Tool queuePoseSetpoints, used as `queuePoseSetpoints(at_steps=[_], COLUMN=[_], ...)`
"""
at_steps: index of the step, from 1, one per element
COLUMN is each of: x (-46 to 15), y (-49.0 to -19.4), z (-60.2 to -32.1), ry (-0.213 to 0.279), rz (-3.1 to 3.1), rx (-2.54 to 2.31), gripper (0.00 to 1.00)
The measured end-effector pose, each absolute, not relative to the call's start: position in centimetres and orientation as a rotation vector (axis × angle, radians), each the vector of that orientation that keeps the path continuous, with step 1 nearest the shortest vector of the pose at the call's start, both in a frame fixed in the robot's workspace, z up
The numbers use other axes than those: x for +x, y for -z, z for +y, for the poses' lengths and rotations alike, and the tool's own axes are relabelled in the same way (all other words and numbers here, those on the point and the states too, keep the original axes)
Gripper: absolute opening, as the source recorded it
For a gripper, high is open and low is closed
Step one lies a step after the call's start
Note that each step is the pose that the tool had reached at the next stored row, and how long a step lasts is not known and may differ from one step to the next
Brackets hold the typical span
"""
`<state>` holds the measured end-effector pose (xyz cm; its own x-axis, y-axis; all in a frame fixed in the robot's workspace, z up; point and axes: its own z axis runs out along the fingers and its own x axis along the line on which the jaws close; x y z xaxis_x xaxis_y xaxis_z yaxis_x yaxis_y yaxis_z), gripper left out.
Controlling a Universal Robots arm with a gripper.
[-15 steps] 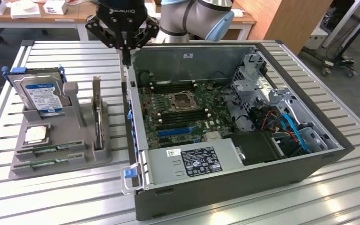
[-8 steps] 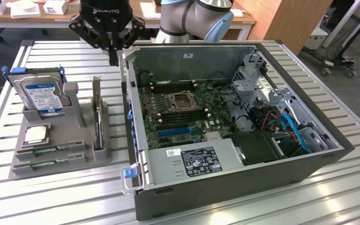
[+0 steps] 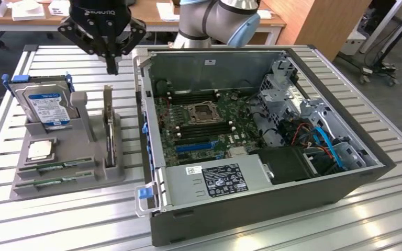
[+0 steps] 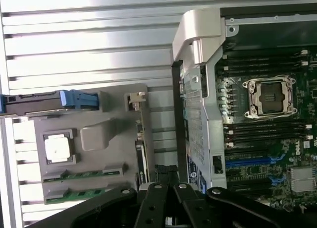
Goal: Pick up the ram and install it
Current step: 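Reach for the ram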
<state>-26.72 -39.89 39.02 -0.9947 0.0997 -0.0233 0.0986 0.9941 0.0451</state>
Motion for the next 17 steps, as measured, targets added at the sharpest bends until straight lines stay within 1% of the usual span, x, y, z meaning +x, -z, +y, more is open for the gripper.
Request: queuePoseSetpoints(at_steps=[17], x=[-31.9], y=[-38.9], z=[-39.9], ry=[-0.068], rz=[3.11], rx=[0.173], gripper=[0.1])
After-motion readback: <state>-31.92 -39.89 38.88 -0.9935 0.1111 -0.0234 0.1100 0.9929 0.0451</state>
